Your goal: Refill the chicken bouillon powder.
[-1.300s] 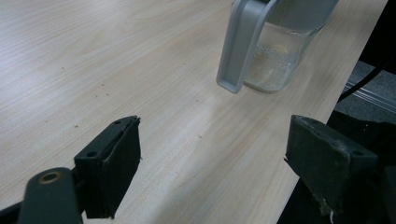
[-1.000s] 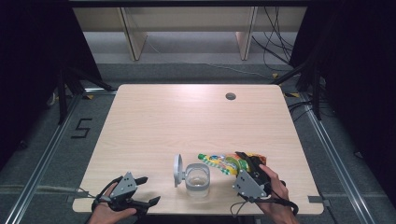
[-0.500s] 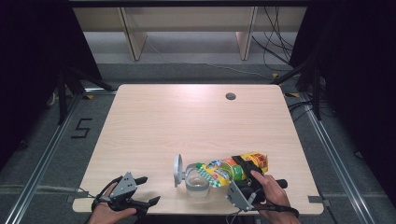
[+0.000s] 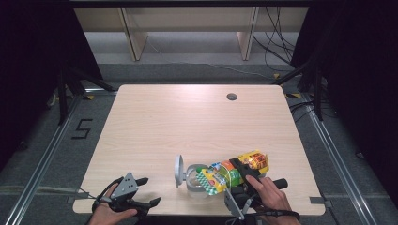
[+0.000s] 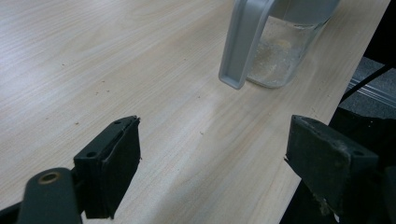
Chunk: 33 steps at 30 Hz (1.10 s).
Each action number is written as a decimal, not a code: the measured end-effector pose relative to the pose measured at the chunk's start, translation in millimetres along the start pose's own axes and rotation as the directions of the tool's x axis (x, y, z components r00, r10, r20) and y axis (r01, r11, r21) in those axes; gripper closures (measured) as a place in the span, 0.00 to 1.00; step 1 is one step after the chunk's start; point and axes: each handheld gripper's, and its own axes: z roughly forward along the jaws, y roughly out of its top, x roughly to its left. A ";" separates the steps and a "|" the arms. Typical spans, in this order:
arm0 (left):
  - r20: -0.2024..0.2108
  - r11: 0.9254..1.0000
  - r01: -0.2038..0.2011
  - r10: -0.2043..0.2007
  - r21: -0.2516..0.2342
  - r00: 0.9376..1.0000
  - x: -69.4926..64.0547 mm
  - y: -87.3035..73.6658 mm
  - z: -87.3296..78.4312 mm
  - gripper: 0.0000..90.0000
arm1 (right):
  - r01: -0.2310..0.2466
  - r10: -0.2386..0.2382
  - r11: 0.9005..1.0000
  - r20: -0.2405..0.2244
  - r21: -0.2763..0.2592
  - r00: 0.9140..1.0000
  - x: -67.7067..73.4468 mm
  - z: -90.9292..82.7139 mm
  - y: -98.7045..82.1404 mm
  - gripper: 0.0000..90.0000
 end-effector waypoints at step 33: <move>-0.010 1.000 0.011 -0.011 0.002 1.000 -1.0 -0.6 0.4 0.19 | 0.205 -0.212 0.975 0.071 0.089 0.975 19.3 -2.8 22.0 0.61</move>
